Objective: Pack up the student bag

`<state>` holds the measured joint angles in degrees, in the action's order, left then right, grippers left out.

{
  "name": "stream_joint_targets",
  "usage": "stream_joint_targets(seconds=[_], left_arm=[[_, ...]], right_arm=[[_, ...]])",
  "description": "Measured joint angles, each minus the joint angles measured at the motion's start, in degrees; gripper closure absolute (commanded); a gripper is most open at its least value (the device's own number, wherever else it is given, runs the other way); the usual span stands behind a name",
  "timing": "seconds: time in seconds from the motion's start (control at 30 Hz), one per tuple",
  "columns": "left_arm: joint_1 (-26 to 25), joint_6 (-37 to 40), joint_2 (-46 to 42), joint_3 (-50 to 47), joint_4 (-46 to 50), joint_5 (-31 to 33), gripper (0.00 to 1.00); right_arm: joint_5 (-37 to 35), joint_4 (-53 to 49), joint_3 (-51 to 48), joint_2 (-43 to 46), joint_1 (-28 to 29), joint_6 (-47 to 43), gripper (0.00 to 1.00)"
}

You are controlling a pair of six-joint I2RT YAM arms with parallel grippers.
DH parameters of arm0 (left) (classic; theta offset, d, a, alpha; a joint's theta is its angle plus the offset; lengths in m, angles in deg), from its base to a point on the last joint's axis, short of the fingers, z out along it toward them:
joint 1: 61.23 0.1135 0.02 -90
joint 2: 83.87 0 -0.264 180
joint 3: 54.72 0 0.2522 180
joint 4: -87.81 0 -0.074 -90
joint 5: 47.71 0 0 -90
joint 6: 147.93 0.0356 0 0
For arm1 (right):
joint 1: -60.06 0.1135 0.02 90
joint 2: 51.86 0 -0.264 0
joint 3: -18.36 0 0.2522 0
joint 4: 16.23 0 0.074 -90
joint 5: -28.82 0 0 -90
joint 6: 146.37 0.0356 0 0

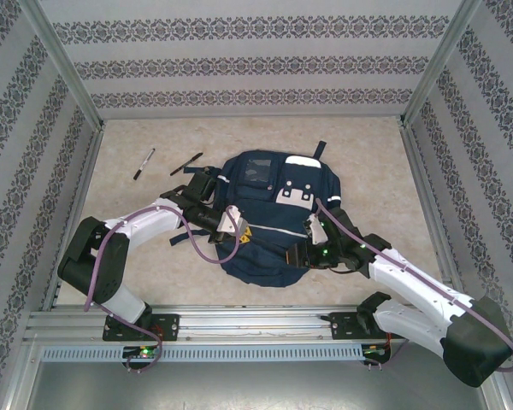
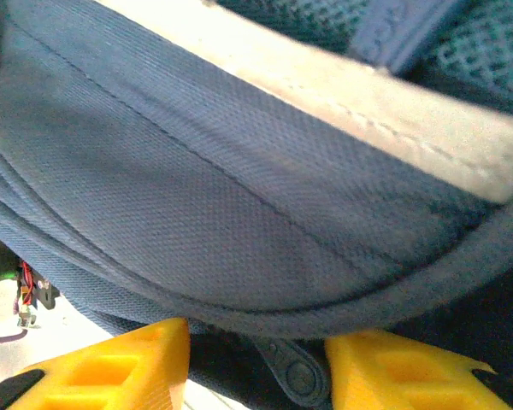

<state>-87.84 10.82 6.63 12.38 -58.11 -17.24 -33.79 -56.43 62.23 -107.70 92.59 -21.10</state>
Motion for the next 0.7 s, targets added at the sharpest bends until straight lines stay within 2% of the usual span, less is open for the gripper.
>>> stream_joint_targets(seconds=[0.2,0.4,0.6,0.7], left_arm=[[0.0,0.0,0.0,-0.3,-0.3,0.0,1.0],[0.0,-0.1,0.0,-0.3,-0.3,0.0,1.0],[0.0,-0.4,-0.1,-0.9,-1.3,0.0,1.0],[0.0,-0.5,-0.2,-1.0,-1.5,0.0,1.0]], right_arm=[[0.0,-0.8,-0.2,-0.1,-0.3,0.5,0.57],[1.7,-0.6,-0.2,-0.8,-0.8,0.3,0.76],[3.7,0.2,-0.3,-1.0,-0.8,0.4,0.82],[4.0,0.5,-0.3,-1.0,-0.6,-0.3,0.95]])
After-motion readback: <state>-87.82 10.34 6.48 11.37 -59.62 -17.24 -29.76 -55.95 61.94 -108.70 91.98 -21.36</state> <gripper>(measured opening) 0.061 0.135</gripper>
